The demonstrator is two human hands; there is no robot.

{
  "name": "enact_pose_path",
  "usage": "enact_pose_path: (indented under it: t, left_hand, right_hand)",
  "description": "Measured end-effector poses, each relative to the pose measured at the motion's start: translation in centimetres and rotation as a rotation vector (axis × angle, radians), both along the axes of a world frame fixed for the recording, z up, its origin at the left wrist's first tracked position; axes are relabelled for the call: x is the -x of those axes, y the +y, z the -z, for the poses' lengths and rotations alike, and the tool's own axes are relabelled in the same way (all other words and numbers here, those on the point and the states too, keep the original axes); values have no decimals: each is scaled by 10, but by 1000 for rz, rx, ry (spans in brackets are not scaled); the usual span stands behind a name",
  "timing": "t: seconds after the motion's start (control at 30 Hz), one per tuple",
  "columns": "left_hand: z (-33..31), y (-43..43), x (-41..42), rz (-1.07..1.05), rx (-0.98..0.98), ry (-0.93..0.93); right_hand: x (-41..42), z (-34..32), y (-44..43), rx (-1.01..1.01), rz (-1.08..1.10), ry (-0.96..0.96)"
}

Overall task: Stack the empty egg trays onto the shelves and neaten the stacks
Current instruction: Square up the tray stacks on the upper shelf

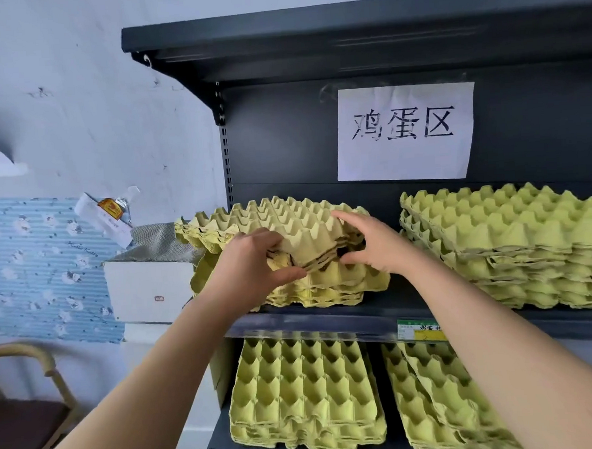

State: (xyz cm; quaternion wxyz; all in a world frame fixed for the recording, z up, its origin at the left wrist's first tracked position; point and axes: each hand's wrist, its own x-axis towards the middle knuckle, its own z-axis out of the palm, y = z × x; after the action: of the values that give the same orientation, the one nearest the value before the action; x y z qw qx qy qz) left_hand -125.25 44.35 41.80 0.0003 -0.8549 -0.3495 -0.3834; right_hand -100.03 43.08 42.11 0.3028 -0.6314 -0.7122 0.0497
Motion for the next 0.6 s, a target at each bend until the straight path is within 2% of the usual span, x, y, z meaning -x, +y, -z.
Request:
enact_pose_path:
  t: [0.13, 0.23, 0.37, 0.6]
  left_hand:
    - [-9, 5, 16, 78, 8, -34]
    - [-11, 11, 30, 98, 99, -138]
    - [-16, 18, 49, 125, 176, -175]
    - [-11, 48, 86, 127, 183, -94]
  right_hand:
    - [-2, -5, 9, -124, 57, -174]
    - [2, -12, 10, -182, 40, -187]
    - [12, -15, 10, -256, 4, -232]
    - [43, -14, 4, -314, 52, -284]
